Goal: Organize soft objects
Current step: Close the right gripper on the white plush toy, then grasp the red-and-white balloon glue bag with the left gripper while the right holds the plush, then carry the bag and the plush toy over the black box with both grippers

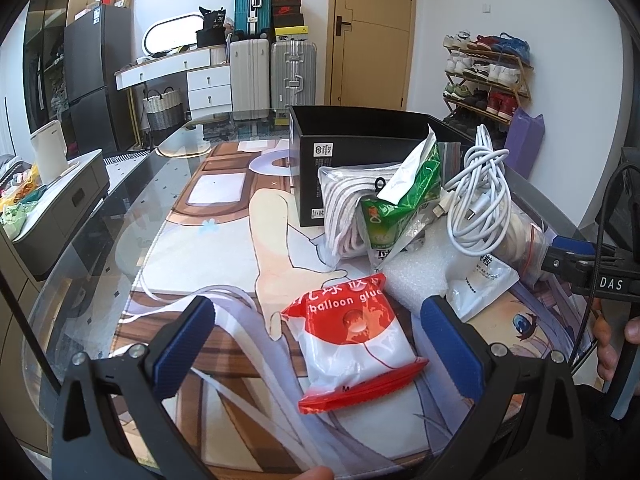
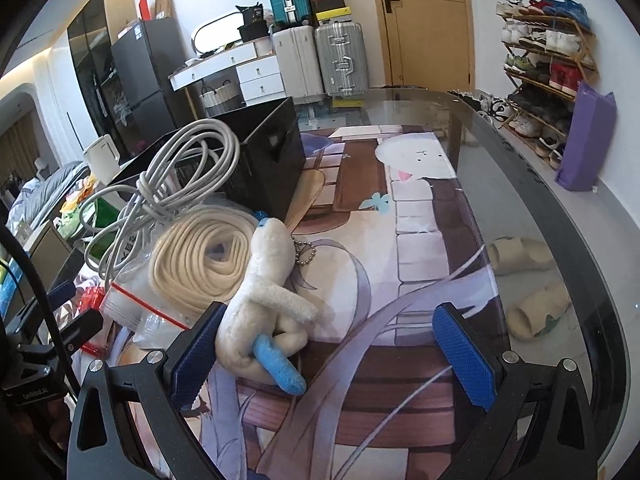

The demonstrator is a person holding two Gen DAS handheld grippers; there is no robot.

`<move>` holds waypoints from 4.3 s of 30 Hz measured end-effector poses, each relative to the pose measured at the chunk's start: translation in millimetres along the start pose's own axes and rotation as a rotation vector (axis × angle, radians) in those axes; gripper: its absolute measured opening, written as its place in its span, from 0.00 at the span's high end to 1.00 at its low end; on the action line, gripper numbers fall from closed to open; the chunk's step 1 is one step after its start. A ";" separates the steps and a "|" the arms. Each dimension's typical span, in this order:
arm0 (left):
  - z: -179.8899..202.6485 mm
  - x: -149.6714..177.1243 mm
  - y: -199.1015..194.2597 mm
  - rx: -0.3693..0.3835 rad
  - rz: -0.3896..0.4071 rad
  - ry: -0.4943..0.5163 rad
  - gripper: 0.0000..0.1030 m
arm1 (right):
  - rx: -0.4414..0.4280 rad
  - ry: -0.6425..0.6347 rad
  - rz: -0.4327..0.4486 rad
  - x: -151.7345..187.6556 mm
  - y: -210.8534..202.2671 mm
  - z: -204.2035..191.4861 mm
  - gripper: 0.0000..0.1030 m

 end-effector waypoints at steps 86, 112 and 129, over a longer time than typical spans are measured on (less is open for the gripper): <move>-17.7 -34.2 -35.0 0.103 0.084 -0.042 0.58 | -0.092 -0.128 0.259 -22.1 -67.4 -24.9 0.65; -26.2 -114.1 -33.2 0.105 0.187 -0.057 0.58 | -0.209 -0.211 0.271 -86.4 -82.6 -53.2 0.65; -27.0 -146.2 -0.9 0.094 0.159 -0.058 0.58 | -0.263 -0.245 0.220 -126.8 -56.3 -66.1 0.65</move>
Point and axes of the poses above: each gripper's, at about its wrist camera, not at the fingertips, and y roughly the way its jaws point, z to its right, x to its underside, the point moved 2 cm from there along y, roughly the way its jaws point, and after that the axes turned 6 degrees about y, right-handed, at the moved point
